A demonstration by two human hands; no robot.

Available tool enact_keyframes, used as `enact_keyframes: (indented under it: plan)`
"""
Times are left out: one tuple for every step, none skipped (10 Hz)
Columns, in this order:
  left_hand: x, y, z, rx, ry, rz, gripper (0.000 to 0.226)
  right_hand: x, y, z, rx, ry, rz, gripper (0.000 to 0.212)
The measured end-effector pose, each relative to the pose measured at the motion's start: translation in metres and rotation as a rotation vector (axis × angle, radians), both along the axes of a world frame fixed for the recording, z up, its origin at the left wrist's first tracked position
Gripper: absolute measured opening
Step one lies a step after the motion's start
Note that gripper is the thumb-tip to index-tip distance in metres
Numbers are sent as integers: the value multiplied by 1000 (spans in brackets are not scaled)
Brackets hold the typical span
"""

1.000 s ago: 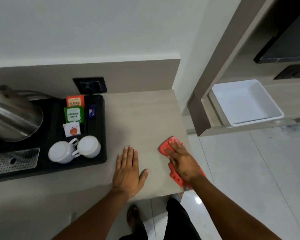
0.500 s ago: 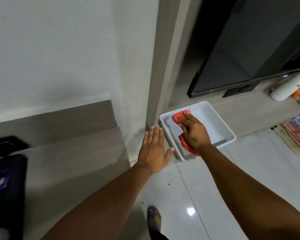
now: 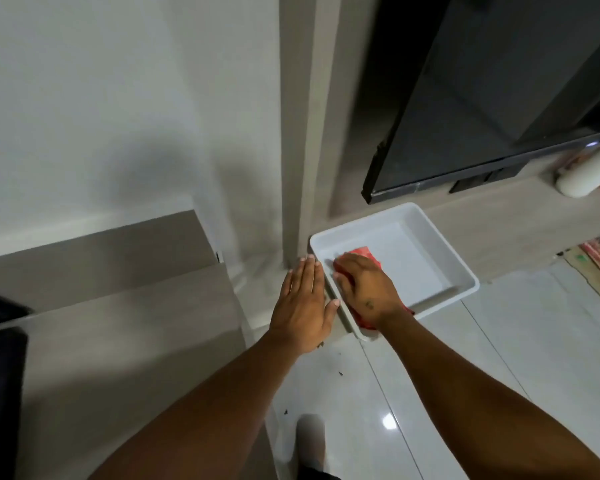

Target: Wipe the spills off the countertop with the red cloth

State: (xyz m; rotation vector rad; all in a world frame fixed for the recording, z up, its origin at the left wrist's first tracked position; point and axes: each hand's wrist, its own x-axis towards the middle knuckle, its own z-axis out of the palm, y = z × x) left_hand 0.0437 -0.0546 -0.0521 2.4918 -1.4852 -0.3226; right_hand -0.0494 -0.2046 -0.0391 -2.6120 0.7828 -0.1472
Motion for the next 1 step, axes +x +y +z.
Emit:
enact_keyframes:
  plan:
    - [9,40,24,-98,-44,31,76,13,38,38,-125,-108,69,42]
